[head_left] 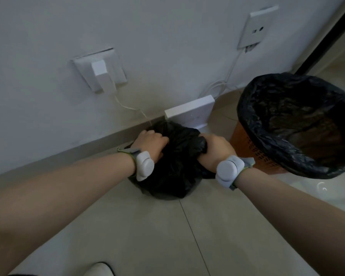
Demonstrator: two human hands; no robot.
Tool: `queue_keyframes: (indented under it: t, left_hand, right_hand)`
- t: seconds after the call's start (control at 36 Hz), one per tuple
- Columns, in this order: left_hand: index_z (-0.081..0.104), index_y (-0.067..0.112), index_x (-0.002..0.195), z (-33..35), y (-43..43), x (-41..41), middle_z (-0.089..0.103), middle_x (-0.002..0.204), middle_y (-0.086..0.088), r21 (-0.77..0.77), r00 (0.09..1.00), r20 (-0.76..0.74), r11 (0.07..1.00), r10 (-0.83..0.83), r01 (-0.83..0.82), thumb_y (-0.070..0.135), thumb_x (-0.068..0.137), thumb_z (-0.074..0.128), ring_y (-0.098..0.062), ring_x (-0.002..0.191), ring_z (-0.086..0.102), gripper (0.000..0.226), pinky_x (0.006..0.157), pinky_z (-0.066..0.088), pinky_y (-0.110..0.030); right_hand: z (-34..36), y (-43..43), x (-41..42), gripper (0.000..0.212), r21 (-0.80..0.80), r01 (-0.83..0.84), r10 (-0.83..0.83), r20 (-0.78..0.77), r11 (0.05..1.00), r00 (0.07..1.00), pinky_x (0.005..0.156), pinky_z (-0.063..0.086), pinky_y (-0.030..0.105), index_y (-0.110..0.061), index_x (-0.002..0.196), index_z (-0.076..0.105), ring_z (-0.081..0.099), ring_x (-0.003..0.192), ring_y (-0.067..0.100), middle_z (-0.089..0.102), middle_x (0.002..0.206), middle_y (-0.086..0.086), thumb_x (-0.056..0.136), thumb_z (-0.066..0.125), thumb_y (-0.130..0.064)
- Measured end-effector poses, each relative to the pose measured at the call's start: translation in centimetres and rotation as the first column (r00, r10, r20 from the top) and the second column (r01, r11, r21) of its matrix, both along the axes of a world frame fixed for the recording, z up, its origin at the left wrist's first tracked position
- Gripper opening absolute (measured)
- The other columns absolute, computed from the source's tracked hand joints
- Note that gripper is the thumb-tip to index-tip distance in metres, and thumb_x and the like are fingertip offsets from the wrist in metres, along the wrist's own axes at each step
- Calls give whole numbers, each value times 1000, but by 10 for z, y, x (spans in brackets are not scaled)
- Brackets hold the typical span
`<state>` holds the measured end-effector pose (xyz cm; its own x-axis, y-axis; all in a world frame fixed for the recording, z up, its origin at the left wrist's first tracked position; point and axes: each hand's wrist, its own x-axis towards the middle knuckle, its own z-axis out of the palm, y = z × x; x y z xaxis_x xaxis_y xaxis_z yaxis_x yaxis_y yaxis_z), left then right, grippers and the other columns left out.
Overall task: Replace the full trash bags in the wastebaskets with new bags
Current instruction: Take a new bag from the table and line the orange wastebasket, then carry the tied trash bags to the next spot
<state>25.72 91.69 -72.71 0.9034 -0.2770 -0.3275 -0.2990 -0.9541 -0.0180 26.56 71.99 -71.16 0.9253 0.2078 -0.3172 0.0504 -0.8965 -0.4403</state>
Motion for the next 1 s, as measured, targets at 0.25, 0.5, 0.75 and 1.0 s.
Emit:
queue_keyframes:
  t: [0.25,0.5,0.75,1.0]
  left_hand:
    - [51,15,118,61,3,5,55,114,-9,70,1000,8,998,6,-7,17,93,39,-30,110,46,28,94,30,-37]
    - [53,19,119,189,-7,-11,56,115,-6,-34,992,23,992,122,-121,16,90,43,-29,110,46,30,96,28,-36]
    - [57,22,110,369,6,-47,59,110,-3,-111,934,68,933,350,-342,19,84,52,-29,109,50,27,91,32,-37]
    - [55,30,108,583,28,-120,61,104,5,-123,807,157,822,570,-556,24,89,47,-22,105,52,21,93,25,-35]
  right_hand:
    - [58,-21,11,17,55,-166,164,42,985,986,73,48,36,-17,95,57,59,93,31,60,103,8,82,58,-28]
    - [192,-28,11,8,215,45,-41,-24,976,999,71,50,36,-19,88,55,60,85,29,64,94,7,82,58,-23]
    - [367,-15,-4,32,201,100,-77,-118,975,990,86,50,45,-24,107,57,61,93,30,64,102,4,77,61,-36]
    - [584,13,-40,102,208,-142,181,-181,968,967,102,39,41,-30,143,23,42,125,34,35,137,10,62,84,-39]
